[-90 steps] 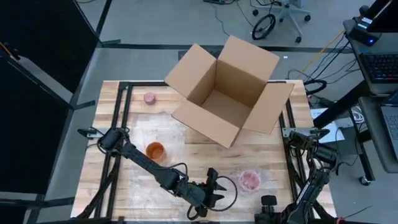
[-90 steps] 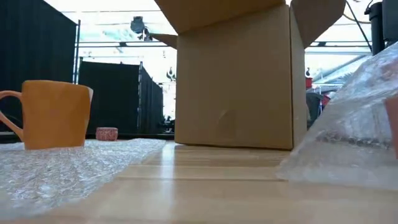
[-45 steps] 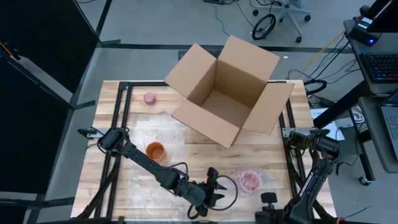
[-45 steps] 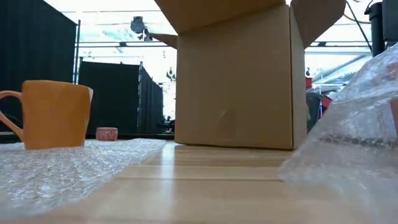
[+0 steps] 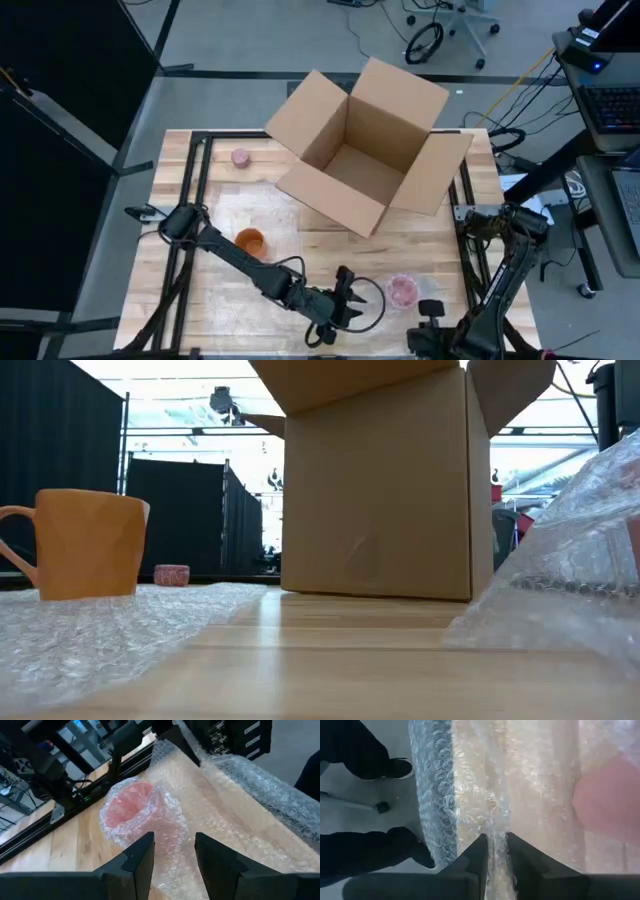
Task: Wrap mug
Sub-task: Wrap the pink mug in the bubble wrap
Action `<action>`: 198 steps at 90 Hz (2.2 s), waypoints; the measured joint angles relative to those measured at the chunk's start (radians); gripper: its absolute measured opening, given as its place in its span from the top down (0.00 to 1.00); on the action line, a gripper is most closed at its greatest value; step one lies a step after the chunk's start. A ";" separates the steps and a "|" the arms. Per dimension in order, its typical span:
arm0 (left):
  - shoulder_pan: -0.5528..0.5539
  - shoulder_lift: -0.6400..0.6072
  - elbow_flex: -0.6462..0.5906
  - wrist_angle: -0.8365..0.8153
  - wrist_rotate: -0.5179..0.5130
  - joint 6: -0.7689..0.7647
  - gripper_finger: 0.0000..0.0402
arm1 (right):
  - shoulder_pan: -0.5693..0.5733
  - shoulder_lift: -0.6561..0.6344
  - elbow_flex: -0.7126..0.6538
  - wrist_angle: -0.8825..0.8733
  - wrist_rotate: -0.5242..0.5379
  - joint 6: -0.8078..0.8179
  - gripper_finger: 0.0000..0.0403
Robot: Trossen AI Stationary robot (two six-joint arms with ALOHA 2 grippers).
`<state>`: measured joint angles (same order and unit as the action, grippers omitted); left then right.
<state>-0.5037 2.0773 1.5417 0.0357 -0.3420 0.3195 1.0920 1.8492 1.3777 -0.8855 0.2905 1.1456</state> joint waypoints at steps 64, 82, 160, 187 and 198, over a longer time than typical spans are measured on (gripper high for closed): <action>-0.014 0.044 0.000 0.007 0.057 -0.138 0.67 | -0.012 0.000 0.000 -0.075 0.104 0.203 0.88; -0.106 0.046 0.024 -0.009 -0.033 -0.187 0.67 | -0.014 0.000 0.000 -0.112 0.105 0.231 0.88; -0.190 0.194 0.167 -0.186 -0.075 0.142 0.67 | -0.054 -0.024 0.001 -0.155 0.123 0.414 0.88; -0.188 0.205 0.167 -0.179 -0.014 0.145 0.67 | -0.055 -0.024 0.001 -0.156 0.118 0.414 0.88; -0.165 0.228 0.167 -0.175 -0.022 0.212 0.67 | -0.057 -0.024 0.001 -0.156 0.114 0.414 0.88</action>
<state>-0.6684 2.3055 1.7084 -0.1397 -0.3645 0.5318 1.0351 1.8248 1.3785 -1.0416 0.4046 1.5597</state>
